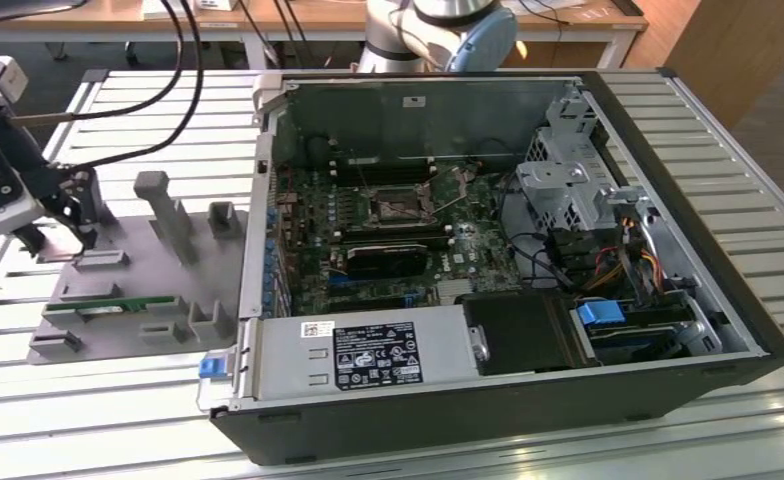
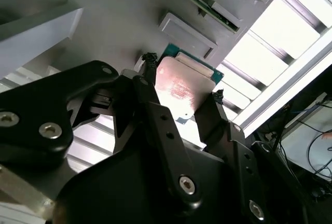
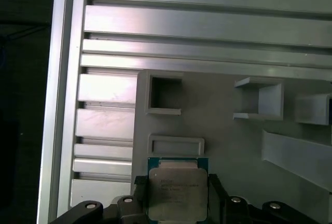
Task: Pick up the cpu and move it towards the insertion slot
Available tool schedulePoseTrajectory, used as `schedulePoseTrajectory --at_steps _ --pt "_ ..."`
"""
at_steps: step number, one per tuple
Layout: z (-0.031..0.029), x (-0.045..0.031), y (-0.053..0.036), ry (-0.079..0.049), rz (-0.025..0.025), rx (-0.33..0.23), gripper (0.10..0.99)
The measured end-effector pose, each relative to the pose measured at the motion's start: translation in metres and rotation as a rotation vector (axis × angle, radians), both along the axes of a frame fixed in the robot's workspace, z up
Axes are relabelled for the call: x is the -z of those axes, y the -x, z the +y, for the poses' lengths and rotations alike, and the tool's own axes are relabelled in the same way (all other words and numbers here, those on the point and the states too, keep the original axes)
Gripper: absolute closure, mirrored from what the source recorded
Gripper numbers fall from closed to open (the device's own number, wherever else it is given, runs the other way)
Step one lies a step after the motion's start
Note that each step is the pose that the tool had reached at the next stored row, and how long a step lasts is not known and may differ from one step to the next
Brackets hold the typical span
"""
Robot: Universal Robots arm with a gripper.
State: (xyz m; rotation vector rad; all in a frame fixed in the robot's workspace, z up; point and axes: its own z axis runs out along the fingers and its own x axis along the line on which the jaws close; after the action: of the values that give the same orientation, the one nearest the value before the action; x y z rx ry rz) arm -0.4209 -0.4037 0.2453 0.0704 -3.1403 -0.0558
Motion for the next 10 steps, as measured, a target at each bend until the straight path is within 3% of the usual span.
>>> schedulePoseTrajectory --at_steps 10 --pt "0.0000 -0.0254 0.0000 0.000 -0.0002 0.000 0.545"
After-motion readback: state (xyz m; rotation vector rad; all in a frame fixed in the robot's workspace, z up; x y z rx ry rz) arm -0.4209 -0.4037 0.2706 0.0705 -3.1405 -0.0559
